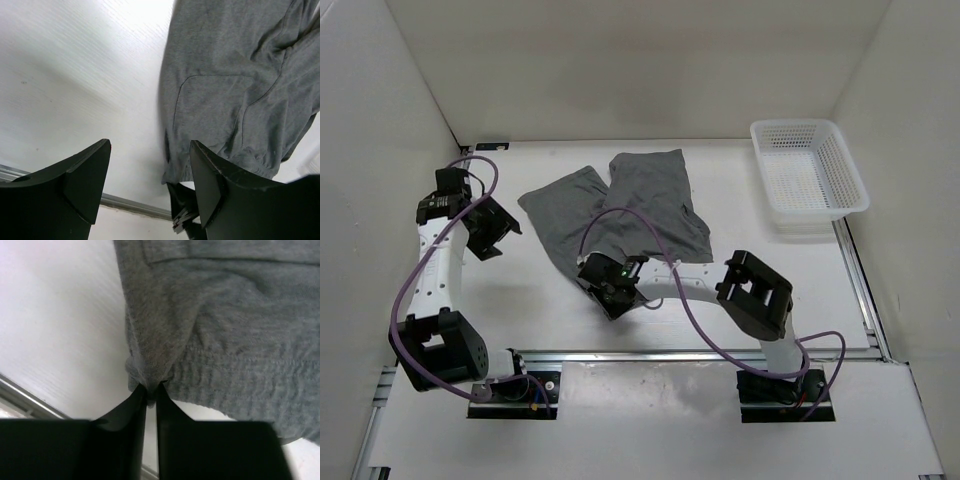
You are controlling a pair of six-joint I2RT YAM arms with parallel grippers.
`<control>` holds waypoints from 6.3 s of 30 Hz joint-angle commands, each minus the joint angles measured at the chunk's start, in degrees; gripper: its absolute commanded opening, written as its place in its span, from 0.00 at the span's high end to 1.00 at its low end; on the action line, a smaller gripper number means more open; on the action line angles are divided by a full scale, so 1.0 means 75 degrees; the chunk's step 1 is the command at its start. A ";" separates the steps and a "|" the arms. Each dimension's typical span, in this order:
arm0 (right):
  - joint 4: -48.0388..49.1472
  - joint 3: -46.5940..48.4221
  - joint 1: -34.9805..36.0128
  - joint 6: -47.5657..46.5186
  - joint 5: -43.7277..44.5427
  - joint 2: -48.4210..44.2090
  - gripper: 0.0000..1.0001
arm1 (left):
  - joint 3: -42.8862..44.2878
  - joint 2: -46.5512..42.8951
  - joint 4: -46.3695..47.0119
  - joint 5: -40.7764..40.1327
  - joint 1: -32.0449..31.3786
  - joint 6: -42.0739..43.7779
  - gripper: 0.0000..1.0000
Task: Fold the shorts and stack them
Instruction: Flatten the shorts out
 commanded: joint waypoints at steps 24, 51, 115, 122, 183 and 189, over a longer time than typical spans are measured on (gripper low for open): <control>-0.1244 -0.4189 -0.2964 0.3408 0.1610 -0.5676 0.02 | -0.0528 0.1127 0.0788 0.0871 -0.1556 0.0106 0.07; 0.3921 -0.8806 -0.6996 0.8681 -0.3935 -0.7143 0.32 | 0.0562 0.4259 0.1562 0.0144 -0.1898 -0.0351 0.90; -0.2885 0.4013 -0.7242 -0.0351 0.1141 0.1622 0.28 | 0.7462 0.7982 -0.0735 -0.0431 -0.2506 0.0716 0.21; -0.2803 0.3944 -0.7242 -0.0867 0.0499 0.2045 0.26 | 0.7933 0.8709 -0.0665 -0.0279 -0.2506 0.0716 0.31; -0.1853 0.3803 -0.6738 0.0479 0.1480 0.2572 1.00 | 0.0011 0.1058 0.0004 -0.1005 -0.2085 0.0083 0.11; -0.1854 0.3885 -0.6738 0.0550 0.1316 0.1778 0.97 | 0.0024 0.0473 -0.0418 -0.0865 -0.2155 0.0001 0.10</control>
